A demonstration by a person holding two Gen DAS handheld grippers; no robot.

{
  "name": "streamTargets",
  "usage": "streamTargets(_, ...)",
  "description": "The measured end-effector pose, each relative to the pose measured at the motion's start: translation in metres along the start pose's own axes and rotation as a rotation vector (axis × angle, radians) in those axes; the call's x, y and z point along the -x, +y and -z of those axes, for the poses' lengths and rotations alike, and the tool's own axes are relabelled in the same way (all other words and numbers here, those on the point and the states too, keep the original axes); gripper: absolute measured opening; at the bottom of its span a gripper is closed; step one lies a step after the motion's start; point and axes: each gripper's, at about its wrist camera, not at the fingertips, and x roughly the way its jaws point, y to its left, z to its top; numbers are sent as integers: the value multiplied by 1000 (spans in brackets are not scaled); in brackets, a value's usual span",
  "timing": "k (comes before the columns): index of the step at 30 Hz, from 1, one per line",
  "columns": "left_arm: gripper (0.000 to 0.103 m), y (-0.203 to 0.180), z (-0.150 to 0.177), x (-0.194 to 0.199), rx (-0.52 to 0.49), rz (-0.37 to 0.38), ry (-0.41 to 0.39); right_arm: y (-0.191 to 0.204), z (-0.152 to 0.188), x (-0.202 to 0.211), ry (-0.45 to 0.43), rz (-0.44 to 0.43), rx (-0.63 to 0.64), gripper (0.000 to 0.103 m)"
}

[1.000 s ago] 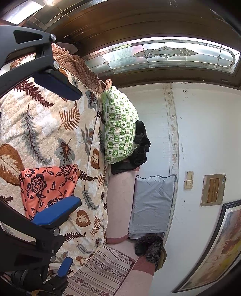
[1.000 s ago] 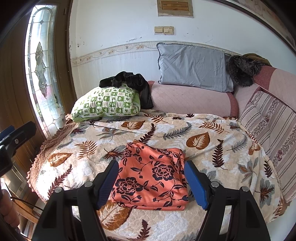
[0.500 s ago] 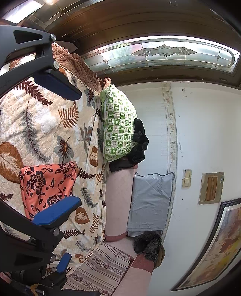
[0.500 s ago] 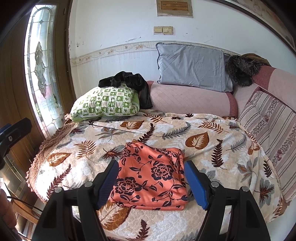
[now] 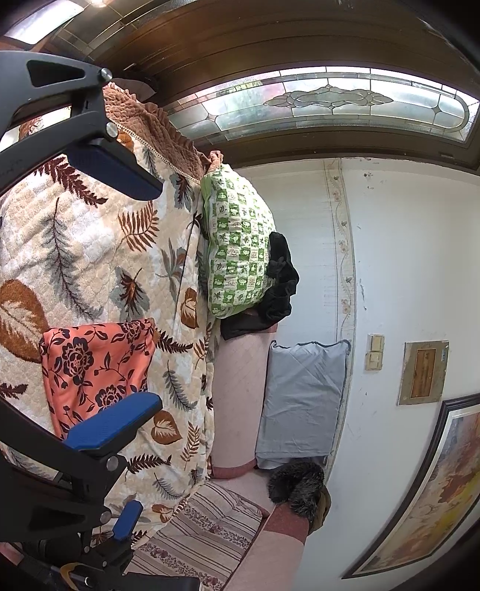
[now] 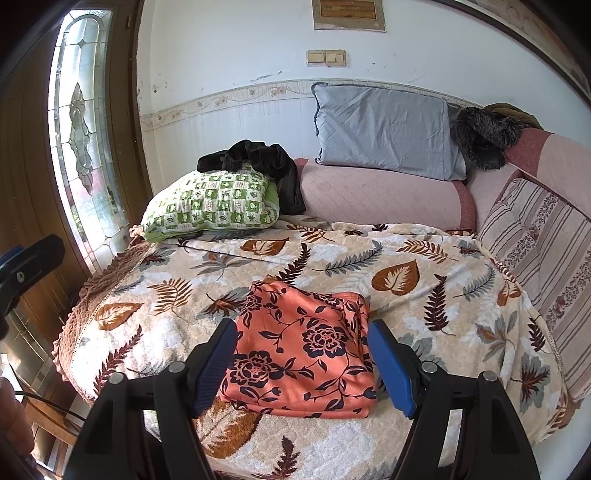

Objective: Fold small clothes

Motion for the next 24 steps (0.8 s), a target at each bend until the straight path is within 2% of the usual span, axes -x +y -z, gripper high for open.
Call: streamTargets(24, 103, -5, 0, -17, -16, 8, 25, 4, 4, -19, 28, -27, 22, 77)
